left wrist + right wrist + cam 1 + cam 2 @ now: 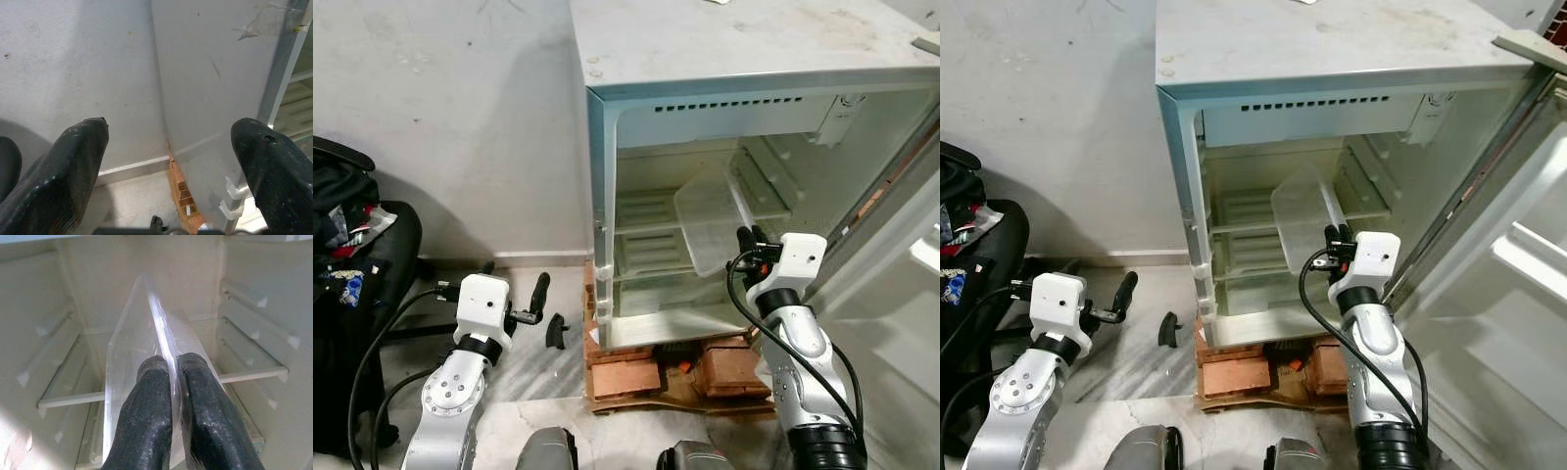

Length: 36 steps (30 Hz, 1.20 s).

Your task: Restocking fridge

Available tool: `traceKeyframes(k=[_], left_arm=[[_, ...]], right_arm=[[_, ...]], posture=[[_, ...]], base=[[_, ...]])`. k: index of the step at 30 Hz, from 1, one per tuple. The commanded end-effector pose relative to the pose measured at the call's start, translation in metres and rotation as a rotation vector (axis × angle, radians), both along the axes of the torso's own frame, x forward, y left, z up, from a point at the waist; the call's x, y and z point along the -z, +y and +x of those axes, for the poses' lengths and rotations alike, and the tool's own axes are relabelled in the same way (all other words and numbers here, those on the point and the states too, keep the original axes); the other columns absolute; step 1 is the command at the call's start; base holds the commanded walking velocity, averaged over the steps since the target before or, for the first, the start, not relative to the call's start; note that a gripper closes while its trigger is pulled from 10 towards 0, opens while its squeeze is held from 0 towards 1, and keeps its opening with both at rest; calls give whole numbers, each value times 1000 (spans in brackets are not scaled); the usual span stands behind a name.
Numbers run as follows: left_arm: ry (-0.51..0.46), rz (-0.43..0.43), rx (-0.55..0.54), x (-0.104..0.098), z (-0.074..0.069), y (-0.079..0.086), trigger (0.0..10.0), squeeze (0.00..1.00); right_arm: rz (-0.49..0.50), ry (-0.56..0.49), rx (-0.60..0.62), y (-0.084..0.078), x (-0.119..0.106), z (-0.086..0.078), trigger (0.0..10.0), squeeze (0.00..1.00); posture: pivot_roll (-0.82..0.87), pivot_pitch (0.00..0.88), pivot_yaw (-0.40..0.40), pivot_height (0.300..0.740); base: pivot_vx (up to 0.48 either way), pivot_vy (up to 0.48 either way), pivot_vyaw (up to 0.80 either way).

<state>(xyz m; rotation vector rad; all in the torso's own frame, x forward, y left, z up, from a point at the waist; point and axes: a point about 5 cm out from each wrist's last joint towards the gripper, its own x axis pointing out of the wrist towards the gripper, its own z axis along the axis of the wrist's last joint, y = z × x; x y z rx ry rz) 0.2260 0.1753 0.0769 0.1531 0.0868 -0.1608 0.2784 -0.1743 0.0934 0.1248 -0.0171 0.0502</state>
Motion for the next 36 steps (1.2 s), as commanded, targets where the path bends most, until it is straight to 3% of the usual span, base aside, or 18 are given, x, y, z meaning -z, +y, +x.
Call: traceKeyframes(k=[1,14,16,29,36], left_arm=[[18,14,-8,3,-1,2,10000,0],[20,-5,-19,3,0,2,10000,0],[11,-42,-34,2,0,3,10000,0],[16,-18,-76,2,-2,8,10000,0],[70,-10,-159,9,-14,21,10000,0]], right_arm=[[-7,-11,-6,0,-1,1,10000,0],[-8,-5,-10,-1,1,-2,10000,0],[-6,-5,-16,0,1,-2,10000,0],[18,15,-67,7,5,-3,10000,0],[35,33,-117,18,9,9,10000,0]], posture=[[59,91,-26,740],[53,101,-25,740],[53,104,-26,740],[59,114,-27,740],[89,130,-29,740]], base=[[277,0,0],[325,-235,0],[0,0,0],[0,0,0],[0,0,0]])
